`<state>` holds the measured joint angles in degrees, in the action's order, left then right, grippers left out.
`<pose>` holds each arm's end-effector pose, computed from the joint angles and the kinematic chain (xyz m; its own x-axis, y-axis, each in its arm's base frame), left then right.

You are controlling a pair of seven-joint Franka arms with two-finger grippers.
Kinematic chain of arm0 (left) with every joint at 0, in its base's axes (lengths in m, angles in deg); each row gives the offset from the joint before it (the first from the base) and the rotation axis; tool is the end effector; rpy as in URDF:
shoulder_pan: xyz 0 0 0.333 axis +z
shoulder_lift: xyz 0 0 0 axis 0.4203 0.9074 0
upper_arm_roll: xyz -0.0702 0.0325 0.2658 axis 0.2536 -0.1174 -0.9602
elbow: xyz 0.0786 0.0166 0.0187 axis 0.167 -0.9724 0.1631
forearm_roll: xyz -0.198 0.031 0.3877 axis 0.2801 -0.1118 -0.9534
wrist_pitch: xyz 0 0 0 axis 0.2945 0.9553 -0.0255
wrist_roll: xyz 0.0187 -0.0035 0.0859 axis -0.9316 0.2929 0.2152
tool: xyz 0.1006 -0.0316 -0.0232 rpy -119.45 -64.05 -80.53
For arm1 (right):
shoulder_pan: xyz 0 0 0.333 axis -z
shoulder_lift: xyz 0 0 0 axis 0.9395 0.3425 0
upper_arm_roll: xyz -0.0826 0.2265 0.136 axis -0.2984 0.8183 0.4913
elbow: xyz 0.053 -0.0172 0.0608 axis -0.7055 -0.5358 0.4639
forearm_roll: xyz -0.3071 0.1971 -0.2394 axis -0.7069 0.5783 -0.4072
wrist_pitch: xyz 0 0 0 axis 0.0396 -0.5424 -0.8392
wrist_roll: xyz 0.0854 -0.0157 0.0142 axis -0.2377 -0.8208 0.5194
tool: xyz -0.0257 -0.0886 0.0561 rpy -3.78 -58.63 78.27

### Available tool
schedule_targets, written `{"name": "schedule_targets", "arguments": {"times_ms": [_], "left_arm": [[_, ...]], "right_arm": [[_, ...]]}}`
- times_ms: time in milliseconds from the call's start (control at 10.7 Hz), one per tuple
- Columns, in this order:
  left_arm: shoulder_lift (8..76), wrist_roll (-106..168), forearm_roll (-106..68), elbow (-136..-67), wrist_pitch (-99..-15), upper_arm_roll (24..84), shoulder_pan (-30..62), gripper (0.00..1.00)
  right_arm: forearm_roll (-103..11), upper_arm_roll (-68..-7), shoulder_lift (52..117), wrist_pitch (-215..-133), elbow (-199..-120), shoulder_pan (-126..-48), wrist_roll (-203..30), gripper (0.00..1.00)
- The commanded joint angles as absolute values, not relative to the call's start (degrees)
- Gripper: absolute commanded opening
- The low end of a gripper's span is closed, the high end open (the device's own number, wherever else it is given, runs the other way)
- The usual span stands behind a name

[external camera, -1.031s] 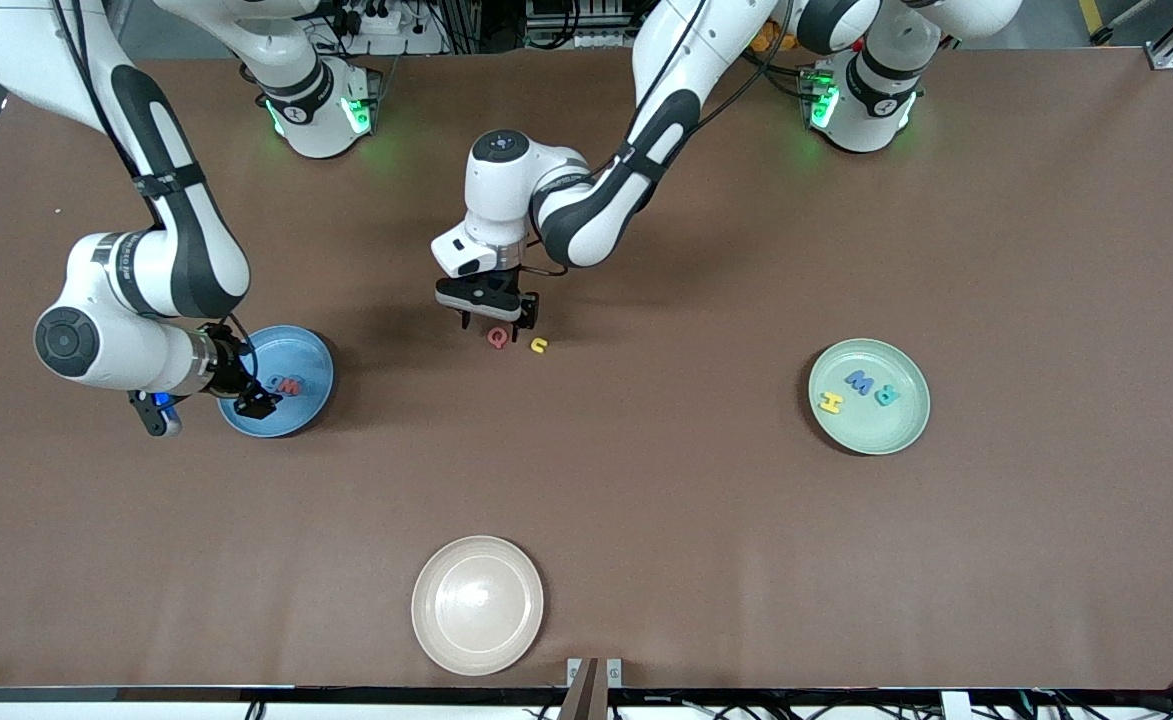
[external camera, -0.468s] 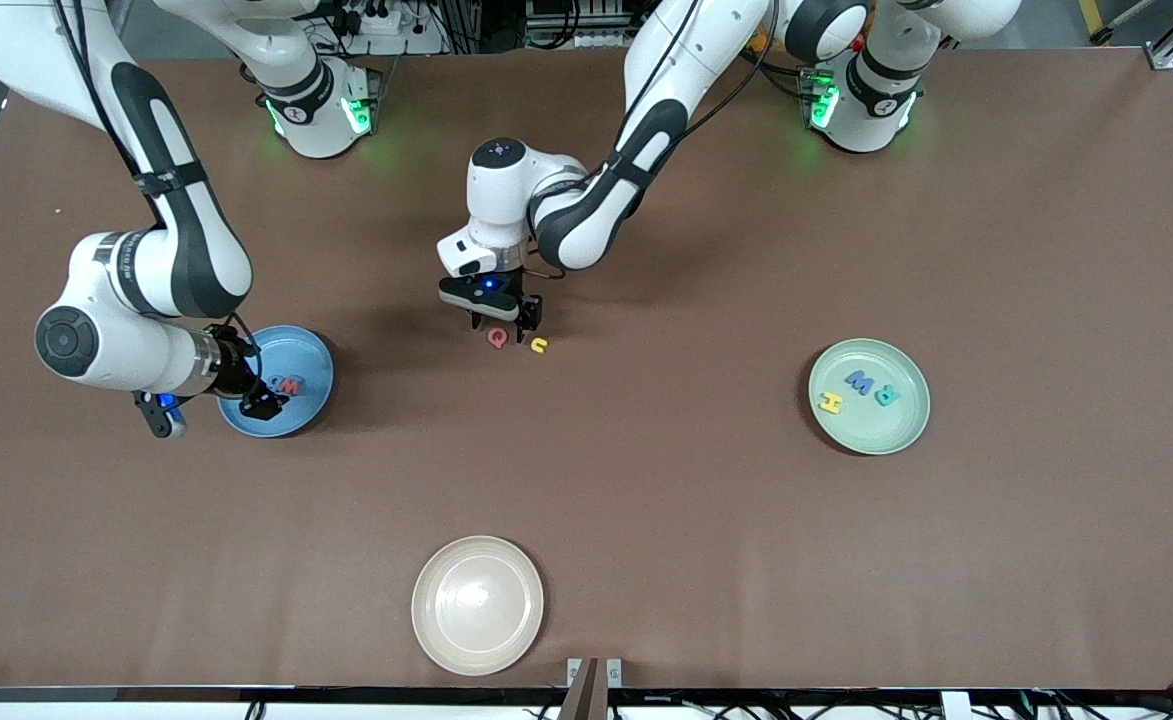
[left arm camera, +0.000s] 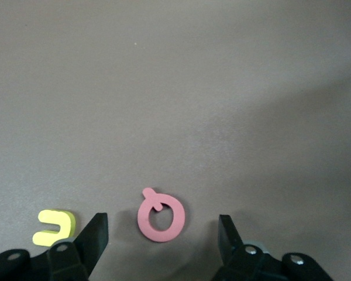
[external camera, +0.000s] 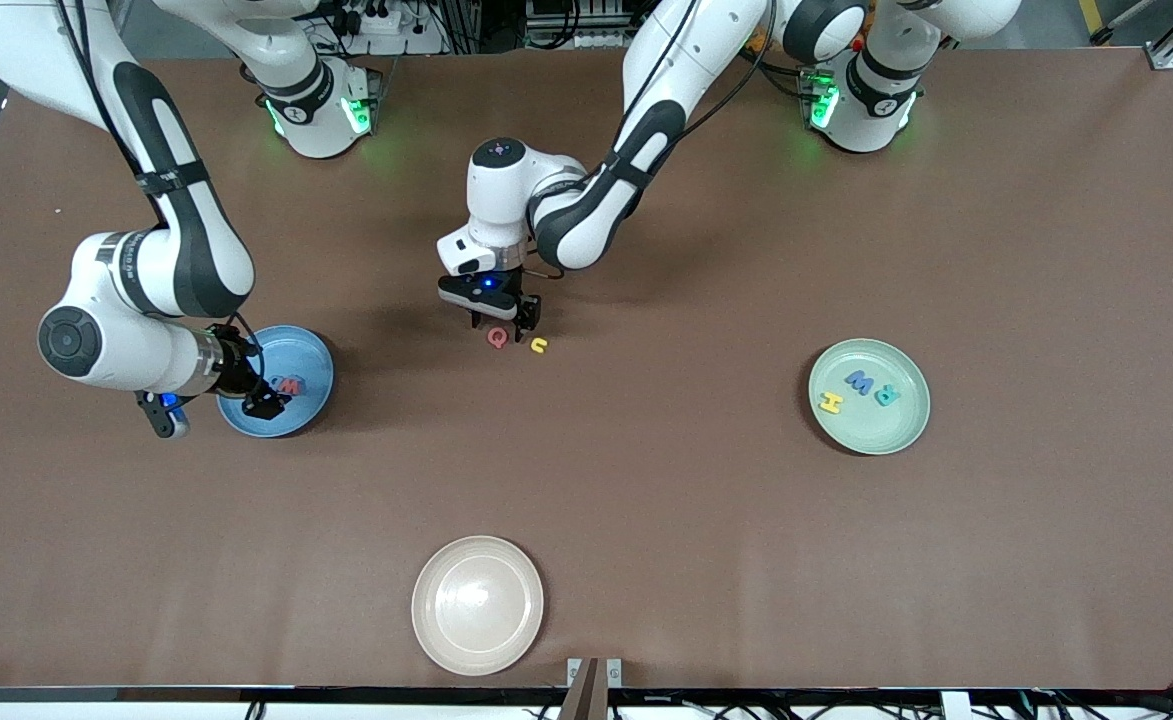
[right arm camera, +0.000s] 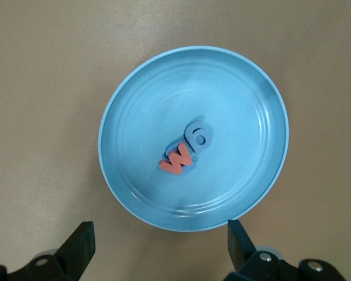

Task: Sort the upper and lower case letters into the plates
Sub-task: 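Lower the left gripper onto the pink Q and close it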

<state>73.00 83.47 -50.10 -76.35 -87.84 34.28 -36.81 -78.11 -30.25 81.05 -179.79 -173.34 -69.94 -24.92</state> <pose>0.3711 -0.6705 0.1137 0.8770 -0.2983 0.3768 -0.3372 -0.9406 0.0402 0.6085 0.0241 0.2096 0.5205 -0.8362 -0.1725 -0.8290 -0.5434 0.1323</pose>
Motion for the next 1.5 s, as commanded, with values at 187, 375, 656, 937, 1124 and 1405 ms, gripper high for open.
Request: {"name": "schedule_targets", "arguments": {"times_ms": [187, 375, 656, 937, 1124, 1405], "left_arm": [[74.7, 82.2, -53.8, -74.8, -90.9, 33.2, -37.4, 0.81], [75.1, 82.1, -54.3, -74.8, -91.9, 33.1, -37.4, 0.78], [75.1, 80.6, -54.3, -74.8, -92.0, 33.1, -37.3, 0.68], [75.1, 80.5, -54.3, -74.8, -92.0, 33.1, -37.0, 0.55], [75.1, 80.4, -54.3, -74.8, -92.0, 33.1, -36.9, 0.5], [75.1, 80.4, -54.3, -75.0, -92.0, 33.1, -36.8, 0.39]], "right_arm": [[-76.8, -30.2, 80.3, -179.1, -173.4, -70.1, -26.0, 1.0], [-76.8, -30.2, 80.3, -179.1, -173.4, -70.1, -26.0, 1.0], [-76.8, -30.2, 80.3, -179.1, -173.4, -70.1, -26.0, 1.0], [-76.8, -30.2, 80.4, -179.1, -173.4, -70.1, -26.0, 1.0], [-76.8, -30.2, 80.4, -179.1, -173.4, -70.1, -26.0, 1.0], [-76.8, -30.2, 80.4, -179.1, -173.4, -70.1, -25.9, 1.0]]}}
